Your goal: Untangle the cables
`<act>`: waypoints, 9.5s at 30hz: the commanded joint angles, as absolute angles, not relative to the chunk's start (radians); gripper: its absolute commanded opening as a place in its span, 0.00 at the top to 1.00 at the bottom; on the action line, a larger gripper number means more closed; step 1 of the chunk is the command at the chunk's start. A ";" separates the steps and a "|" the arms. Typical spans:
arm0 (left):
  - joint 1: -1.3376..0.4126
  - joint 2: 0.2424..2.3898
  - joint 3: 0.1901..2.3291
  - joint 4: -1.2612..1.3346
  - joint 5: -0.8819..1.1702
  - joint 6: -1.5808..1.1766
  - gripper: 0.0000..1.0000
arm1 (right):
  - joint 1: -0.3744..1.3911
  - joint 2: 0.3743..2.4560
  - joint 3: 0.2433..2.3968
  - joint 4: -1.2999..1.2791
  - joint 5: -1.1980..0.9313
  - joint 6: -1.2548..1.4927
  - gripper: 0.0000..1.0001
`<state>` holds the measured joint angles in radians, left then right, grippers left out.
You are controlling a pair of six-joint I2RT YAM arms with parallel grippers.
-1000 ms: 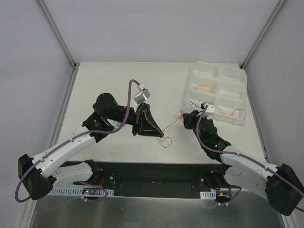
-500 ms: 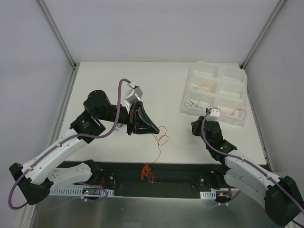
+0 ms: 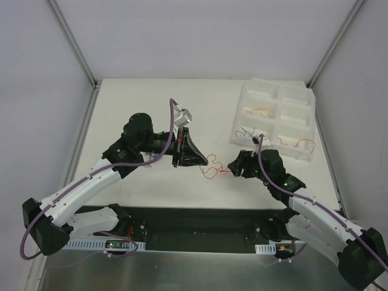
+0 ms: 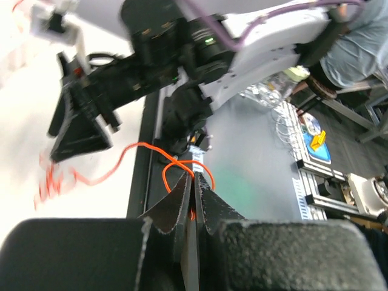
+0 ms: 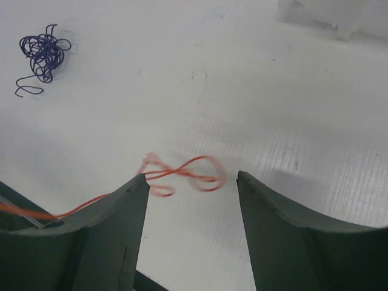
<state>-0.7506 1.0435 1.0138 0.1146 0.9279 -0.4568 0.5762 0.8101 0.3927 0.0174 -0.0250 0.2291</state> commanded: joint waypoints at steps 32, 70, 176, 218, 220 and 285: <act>-0.669 1.124 0.695 -0.020 0.822 -0.462 1.00 | 0.650 1.202 0.749 -0.285 -0.080 0.196 0.62; -0.562 0.643 0.672 -0.380 0.117 -0.436 1.00 | 0.350 0.967 0.554 -0.100 -0.291 0.311 1.00; -0.485 0.904 0.945 -0.183 0.074 -0.120 0.32 | 1.002 1.778 1.253 -0.313 0.109 0.081 0.26; -0.509 0.899 0.946 -0.196 0.046 -0.115 0.34 | 0.449 1.168 1.114 -0.333 -0.048 0.083 1.00; -0.511 0.896 0.948 -0.193 0.060 -0.120 0.34 | 0.298 1.161 1.147 -0.350 -0.144 0.110 1.00; -0.483 1.483 1.480 -0.517 0.006 0.077 0.07 | -0.282 1.749 1.502 -0.746 -0.089 0.006 0.99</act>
<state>-0.5133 1.4590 1.4376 -0.4870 -0.0006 0.0525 -0.2745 1.7111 1.5349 -0.7074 -0.1200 0.0437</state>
